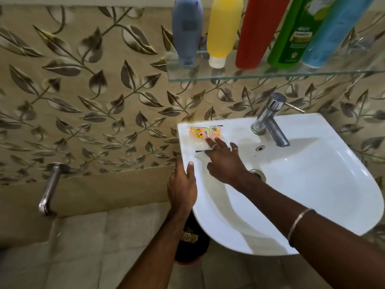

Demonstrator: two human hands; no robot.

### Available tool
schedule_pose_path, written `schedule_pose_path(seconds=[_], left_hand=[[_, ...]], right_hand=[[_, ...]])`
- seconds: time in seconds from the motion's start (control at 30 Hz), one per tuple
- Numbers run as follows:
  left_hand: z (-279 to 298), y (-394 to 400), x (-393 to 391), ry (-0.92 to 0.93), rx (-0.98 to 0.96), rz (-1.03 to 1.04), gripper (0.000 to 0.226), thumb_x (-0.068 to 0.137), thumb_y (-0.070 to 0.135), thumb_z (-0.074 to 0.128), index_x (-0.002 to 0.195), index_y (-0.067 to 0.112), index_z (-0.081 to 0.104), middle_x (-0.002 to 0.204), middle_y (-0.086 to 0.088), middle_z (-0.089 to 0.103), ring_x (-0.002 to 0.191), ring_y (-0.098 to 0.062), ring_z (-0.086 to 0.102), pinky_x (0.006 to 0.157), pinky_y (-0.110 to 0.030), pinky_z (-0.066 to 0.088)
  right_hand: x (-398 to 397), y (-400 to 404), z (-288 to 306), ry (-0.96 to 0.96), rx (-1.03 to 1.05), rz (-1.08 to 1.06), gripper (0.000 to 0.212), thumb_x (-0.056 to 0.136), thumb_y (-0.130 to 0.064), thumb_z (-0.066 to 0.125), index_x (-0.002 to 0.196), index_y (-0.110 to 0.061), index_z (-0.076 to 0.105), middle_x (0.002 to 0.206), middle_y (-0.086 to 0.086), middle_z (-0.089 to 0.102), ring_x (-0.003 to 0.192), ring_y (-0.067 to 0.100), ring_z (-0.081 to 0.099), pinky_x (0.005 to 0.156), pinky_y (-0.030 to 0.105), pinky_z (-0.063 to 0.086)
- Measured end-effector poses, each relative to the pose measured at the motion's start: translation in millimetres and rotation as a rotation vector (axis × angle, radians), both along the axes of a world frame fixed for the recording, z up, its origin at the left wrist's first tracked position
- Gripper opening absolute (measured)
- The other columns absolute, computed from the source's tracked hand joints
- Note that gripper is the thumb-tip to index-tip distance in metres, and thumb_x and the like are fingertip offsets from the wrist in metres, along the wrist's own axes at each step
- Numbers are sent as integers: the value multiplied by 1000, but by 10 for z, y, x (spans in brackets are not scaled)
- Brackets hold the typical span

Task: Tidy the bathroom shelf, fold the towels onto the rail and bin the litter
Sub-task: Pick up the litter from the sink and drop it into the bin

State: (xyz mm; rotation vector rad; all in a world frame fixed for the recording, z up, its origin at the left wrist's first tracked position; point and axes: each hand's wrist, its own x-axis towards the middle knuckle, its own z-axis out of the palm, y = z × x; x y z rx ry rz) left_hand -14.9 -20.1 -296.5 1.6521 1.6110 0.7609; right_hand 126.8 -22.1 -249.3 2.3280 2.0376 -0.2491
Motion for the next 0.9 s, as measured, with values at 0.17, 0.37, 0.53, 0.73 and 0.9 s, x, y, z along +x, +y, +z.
schedule_pose_path(seconds=[0.17, 0.37, 0.53, 0.73, 0.9], left_hand=[[-15, 40, -24, 28, -5, -31, 51, 104, 45, 37, 152, 29, 34, 117, -13, 70, 107, -38, 62, 90, -41, 49], [2, 103, -98, -19, -9, -142, 43, 103, 40, 42, 144, 29, 43, 120, -9, 70, 107, -36, 64, 90, -37, 50], [-71, 261, -306, -140, -161, -365, 54, 90, 50, 55, 140, 29, 50, 122, -2, 71, 107, -24, 67, 93, -33, 51], [-176, 309, -429, -433, -339, -446, 56, 78, 43, 71, 124, 11, 67, 117, -4, 74, 110, -22, 69, 103, -46, 50], [-197, 355, -491, -388, -323, -495, 47, 86, 40, 71, 124, 13, 67, 116, 2, 74, 106, -14, 70, 101, -42, 53]], right_hand=[[-227, -261, 88, 534, 350, -221, 60, 88, -9, 61, 147, -11, 49, 162, 1, 33, 143, 23, 39, 111, 28, 35], [-788, -850, 31, 1058, 565, -454, 66, 87, 3, 62, 145, -25, 52, 146, -10, 53, 122, 4, 59, 96, 16, 50], [-1227, -1471, -299, 824, 789, -342, 57, 87, 5, 71, 136, -21, 57, 117, -14, 64, 101, 0, 63, 88, 12, 50], [-1450, -1782, -777, 565, 793, 104, 33, 107, -9, 41, 126, 3, 66, 134, 10, 61, 119, 22, 65, 100, 32, 53], [-1452, -1819, -1428, 525, 473, -15, 44, 87, -11, 44, 119, -15, 73, 126, 12, 66, 114, 26, 63, 87, 31, 56]])
